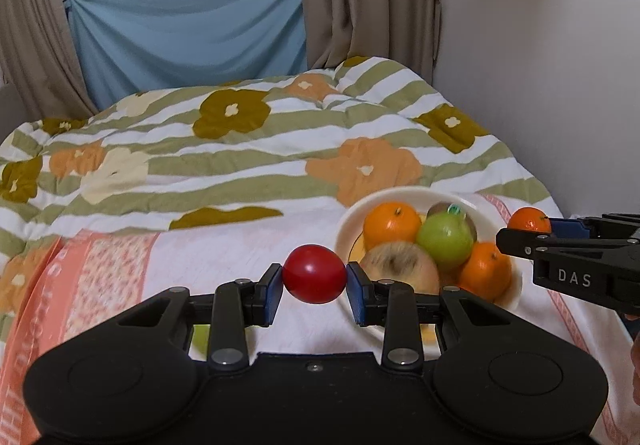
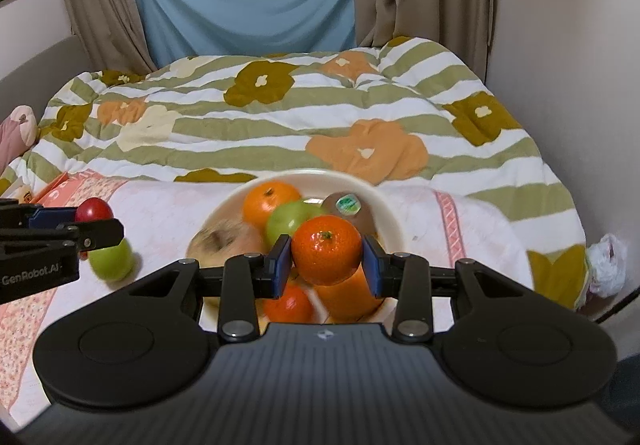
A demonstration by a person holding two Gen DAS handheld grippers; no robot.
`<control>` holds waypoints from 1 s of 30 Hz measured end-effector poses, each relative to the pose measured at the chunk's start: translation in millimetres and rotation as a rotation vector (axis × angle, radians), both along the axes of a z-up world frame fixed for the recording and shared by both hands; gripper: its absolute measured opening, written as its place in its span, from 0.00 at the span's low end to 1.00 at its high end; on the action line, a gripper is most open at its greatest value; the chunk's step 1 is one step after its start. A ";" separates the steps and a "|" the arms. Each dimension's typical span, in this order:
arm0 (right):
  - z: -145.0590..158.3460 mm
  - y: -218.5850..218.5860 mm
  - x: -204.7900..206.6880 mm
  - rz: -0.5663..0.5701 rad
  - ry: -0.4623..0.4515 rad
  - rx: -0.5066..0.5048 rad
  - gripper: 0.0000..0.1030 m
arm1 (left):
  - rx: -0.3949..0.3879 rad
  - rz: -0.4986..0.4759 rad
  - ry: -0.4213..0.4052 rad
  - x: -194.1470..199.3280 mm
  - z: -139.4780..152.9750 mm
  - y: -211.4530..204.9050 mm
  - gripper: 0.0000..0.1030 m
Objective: Organize fruits
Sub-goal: 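Carry the tomato and mandarin into the duck bowl and open both tools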
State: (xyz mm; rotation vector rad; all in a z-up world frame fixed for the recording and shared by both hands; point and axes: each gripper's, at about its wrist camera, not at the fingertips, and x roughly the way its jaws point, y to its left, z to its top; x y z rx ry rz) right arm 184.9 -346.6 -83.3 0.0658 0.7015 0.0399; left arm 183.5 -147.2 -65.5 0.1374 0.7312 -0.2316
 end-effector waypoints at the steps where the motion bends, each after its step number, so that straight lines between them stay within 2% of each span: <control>1: 1.1 -3.7 4.5 0.004 -0.003 -0.001 0.51 | 0.002 0.001 -0.001 4.3 0.2 -3.4 0.37; 9: 5.1 -29.2 49.6 0.073 -0.016 -0.015 0.51 | -0.002 0.016 0.033 46.7 -10.8 -33.1 0.37; 21: -16.3 -36.7 99.7 0.158 0.019 -0.008 0.51 | 0.032 0.052 0.125 85.4 -41.5 -54.2 0.37; 23: -19.2 -35.9 104.8 0.169 0.026 -0.005 0.51 | 0.036 0.062 0.132 86.3 -42.9 -54.7 0.46; 25: -21.1 -34.8 109.0 0.177 0.033 0.003 0.51 | 0.027 0.068 0.121 85.1 -40.8 -53.3 0.74; 30: -21.8 -30.0 118.4 0.204 0.043 0.007 0.51 | 0.018 0.074 0.101 76.0 -33.2 -49.4 0.78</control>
